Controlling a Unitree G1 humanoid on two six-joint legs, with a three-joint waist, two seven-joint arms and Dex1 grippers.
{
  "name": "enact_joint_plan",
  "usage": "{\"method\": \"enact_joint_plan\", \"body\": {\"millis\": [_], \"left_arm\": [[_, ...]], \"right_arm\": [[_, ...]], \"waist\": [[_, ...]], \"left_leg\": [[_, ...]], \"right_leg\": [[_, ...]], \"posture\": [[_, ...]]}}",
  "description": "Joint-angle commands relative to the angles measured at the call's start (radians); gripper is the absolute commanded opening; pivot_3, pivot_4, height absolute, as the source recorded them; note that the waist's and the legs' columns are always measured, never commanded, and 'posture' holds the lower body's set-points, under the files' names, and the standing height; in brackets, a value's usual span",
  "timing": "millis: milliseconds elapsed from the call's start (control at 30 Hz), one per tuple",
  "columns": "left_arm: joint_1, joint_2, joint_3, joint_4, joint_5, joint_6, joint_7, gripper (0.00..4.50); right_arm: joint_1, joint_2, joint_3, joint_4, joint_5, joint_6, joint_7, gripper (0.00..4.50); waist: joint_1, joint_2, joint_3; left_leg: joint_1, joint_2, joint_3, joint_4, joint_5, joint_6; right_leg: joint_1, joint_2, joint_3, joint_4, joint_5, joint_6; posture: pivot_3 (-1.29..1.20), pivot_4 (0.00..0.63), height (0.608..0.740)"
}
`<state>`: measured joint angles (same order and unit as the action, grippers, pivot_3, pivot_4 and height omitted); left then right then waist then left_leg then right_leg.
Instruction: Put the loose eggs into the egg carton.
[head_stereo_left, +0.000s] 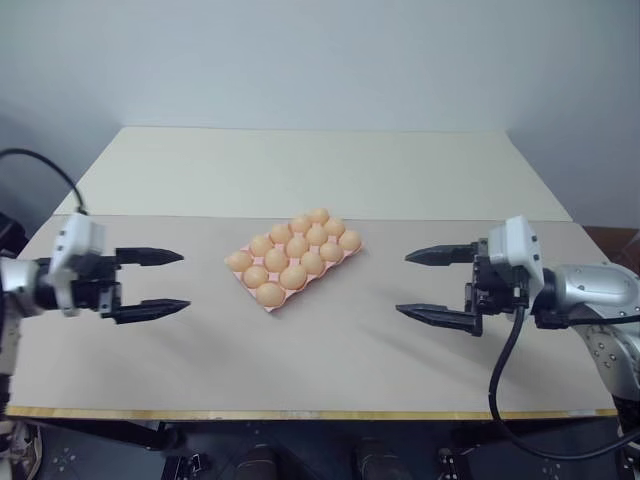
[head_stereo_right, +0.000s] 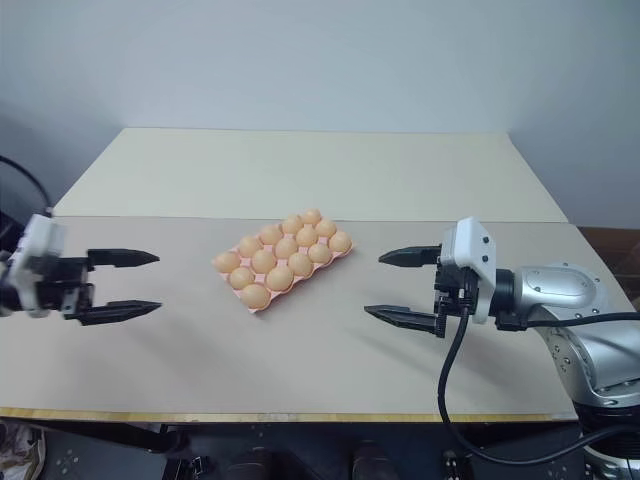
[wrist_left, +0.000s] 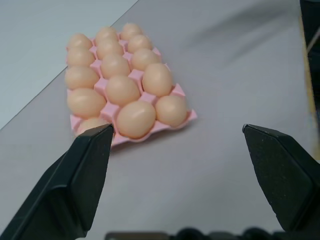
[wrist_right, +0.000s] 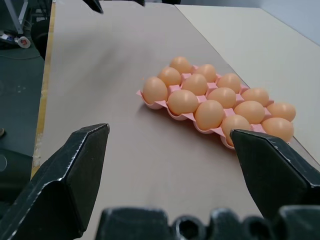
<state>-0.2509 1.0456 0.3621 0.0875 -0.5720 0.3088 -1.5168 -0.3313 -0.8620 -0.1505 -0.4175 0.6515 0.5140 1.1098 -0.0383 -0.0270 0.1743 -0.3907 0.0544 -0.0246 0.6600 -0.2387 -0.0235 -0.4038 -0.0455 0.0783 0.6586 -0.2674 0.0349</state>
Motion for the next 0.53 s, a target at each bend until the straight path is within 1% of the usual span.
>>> {"method": "enact_joint_plan", "body": {"millis": [33,200,533], "left_arm": [[0.102,0.013,0.107,-0.104,-0.06,0.071,0.026,4.48],[0.198,-0.013,0.169,-0.202,-0.092,0.122,0.098,4.48],[0.283,-0.019,0.22,-0.301,-0.125,0.176,0.164,4.48]], "right_arm": [[0.003,-0.011,-0.039,0.005,0.012,-0.036,0.023,4.5],[0.003,-0.016,-0.041,0.017,0.012,-0.039,0.04,4.5],[0.045,-0.028,-0.063,0.017,0.011,-0.049,0.052,4.5]], "waist": [[0.004,0.0,0.0],[0.004,0.0,0.0],[-0.002,0.0,0.0]], "left_leg": [[0.0,0.0,0.0,0.0,0.0,0.0],[0.0,0.0,0.0,0.0,0.0,0.0],[0.0,0.0,0.0,0.0,0.0,0.0]], "right_leg": [[0.001,0.0,0.0,0.0,0.0,0.0],[0.0,0.0,0.0,0.0,0.0,0.0],[0.0,0.0,0.0,0.0,0.0,0.0]], "posture": [[0.0,0.15,0.74],[0.0,0.15,0.74],[0.0,0.15,0.74]]}}
